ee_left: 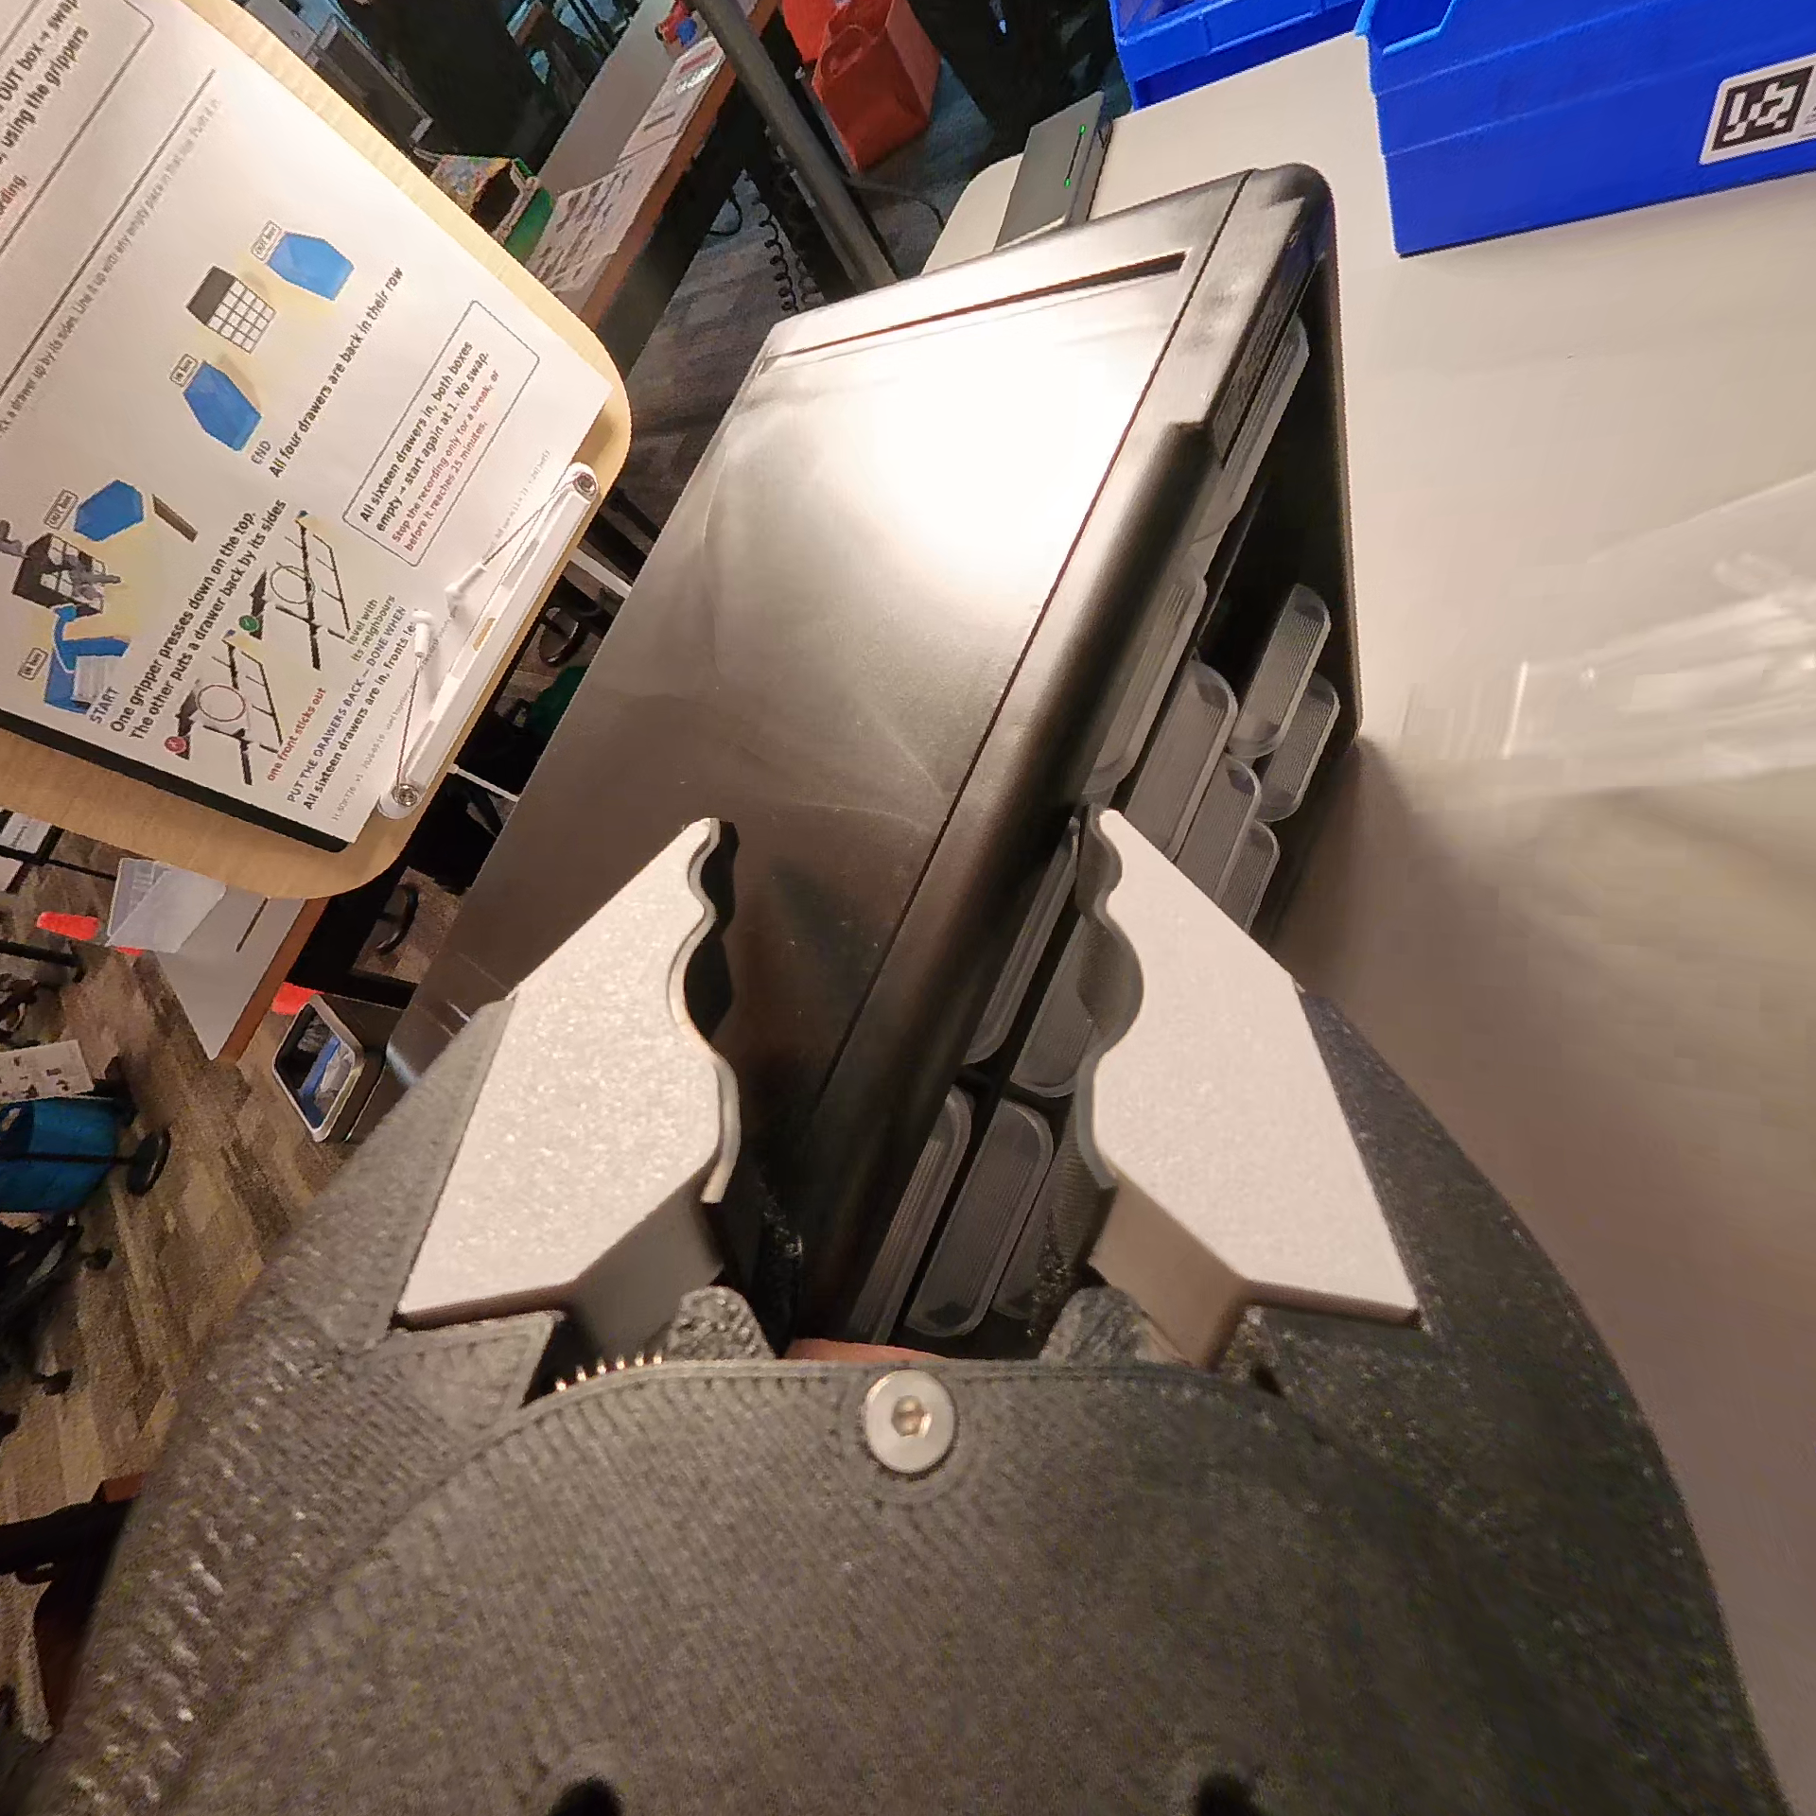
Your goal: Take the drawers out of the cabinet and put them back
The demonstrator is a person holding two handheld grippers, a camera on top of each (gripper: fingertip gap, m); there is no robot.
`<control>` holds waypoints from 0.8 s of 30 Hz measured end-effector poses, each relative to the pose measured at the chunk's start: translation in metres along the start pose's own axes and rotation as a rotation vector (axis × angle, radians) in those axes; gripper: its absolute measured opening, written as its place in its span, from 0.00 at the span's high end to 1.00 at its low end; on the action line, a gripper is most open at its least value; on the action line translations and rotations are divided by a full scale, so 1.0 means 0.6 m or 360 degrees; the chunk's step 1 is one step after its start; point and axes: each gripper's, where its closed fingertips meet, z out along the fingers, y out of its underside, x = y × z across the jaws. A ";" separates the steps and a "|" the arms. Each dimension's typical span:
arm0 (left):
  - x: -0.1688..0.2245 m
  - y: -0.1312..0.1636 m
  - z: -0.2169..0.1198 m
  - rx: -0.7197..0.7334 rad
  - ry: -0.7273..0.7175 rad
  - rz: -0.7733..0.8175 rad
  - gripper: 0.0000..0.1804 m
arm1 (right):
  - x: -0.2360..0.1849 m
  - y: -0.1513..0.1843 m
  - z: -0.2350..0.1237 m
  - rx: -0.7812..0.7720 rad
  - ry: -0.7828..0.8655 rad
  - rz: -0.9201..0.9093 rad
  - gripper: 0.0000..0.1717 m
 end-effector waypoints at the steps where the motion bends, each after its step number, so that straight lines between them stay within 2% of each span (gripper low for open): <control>1: 0.000 0.000 0.000 0.0000 0.0000 0.0000 0.59 | 0.011 0.004 -0.007 0.0000 0.0039 0.0021 0.98; 6: 0.000 0.000 0.001 -0.0004 -0.0003 0.0003 0.59 | 0.058 0.043 -0.042 -0.0058 0.0243 0.0147 0.98; 11: 0.000 0.001 0.001 -0.0005 -0.0007 0.0004 0.59 | 0.103 0.101 -0.078 -0.0242 0.0526 0.0255 0.96; 14: 0.000 0.001 0.001 -0.0004 -0.0008 0.0005 0.59 | 0.118 0.136 -0.099 -0.0426 0.0637 0.0263 0.87; 17: 0.000 0.000 0.000 -0.0002 -0.0007 0.0006 0.59 | 0.116 0.157 -0.116 -0.0585 0.0658 0.0184 0.83; 20: 0.000 0.000 0.000 -0.0001 -0.0006 0.0007 0.59 | 0.093 0.168 -0.128 -0.0800 0.0539 -0.0048 0.82; 24: 0.000 0.001 0.001 -0.0004 -0.0004 0.0008 0.59 | 0.066 0.123 -0.124 -0.1009 0.0338 -0.0842 0.82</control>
